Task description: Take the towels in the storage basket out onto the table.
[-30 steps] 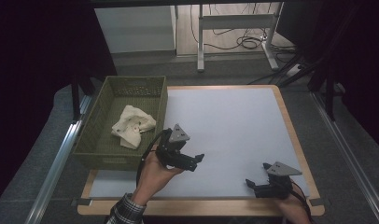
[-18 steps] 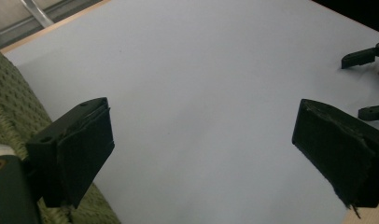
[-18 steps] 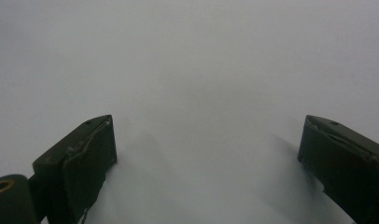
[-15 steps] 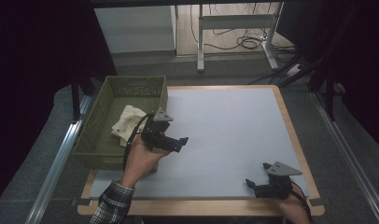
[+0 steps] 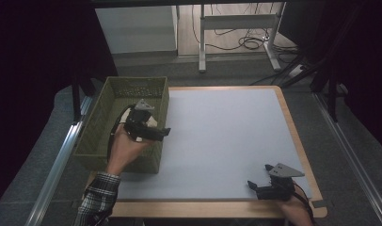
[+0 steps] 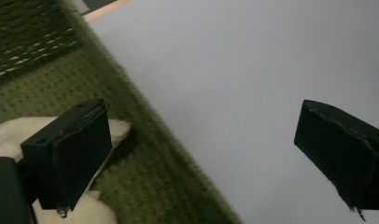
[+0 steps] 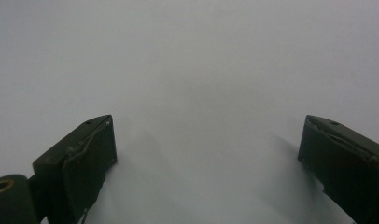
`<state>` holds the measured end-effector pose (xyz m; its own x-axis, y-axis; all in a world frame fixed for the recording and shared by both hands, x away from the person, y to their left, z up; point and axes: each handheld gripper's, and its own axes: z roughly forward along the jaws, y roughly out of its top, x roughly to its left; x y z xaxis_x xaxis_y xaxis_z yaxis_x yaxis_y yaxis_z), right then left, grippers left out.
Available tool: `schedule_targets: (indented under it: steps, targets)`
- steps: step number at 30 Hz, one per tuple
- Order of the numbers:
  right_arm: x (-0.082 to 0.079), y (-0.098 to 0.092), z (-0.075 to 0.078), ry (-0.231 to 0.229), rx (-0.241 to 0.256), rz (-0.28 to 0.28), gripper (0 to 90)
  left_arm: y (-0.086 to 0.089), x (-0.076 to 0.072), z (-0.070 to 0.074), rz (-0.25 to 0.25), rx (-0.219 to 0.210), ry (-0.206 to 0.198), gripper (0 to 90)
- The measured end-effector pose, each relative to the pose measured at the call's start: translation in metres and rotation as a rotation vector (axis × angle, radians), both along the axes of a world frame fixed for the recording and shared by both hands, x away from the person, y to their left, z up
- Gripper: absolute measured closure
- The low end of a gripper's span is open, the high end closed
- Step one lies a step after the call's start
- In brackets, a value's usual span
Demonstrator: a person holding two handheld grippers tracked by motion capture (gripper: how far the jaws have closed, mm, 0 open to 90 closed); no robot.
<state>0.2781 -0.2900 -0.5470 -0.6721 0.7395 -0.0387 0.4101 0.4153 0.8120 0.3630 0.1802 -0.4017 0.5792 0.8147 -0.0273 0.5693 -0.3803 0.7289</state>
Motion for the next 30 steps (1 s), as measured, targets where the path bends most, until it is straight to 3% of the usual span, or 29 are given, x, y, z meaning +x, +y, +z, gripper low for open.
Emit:
schedule_targets:
  steps: [5,8,17,18,19,20,21,23,25,30]
  targets:
    - [0.0,0.0,0.0,0.0,0.0,0.0,4.3,0.018,0.008,0.001,0.058,0.038,-0.006,8.9]
    - [0.0,0.0,0.0,0.0,0.0,0.0,4.3,0.039,0.018,0.0,0.121,0.062,-0.007,17.0]
    - [0.0,0.0,0.0,0.0,0.0,0.0,4.3,0.067,0.043,-0.022,0.183,0.117,0.064,32.2]
    - [0.0,0.0,0.0,0.0,0.0,0.0,4.3,0.073,0.051,-0.027,0.199,0.144,0.086,32.6]
    - [0.0,0.0,0.0,0.0,0.0,0.0,4.3,0.073,0.051,-0.027,0.199,0.144,0.086,33.3]
    - [0.0,0.0,0.0,0.0,0.0,0.0,4.3,0.078,0.058,-0.033,0.205,0.163,0.116,33.5]
    - [0.0,0.0,0.0,0.0,0.0,0.0,4.3,0.078,0.058,-0.033,0.205,0.163,0.116,33.2]
    - [0.0,0.0,0.0,0.0,0.0,0.001,4.3,0.087,0.068,-0.041,0.235,0.169,0.166,32.7]
    - [0.0,0.0,0.0,0.0,0.0,0.001,4.3,0.09,0.071,-0.043,0.24,0.166,0.18,32.1]
    - [0.0,0.0,0.0,0.0,0.001,0.002,4.3,0.101,0.081,-0.058,0.275,0.197,0.286,32.5]
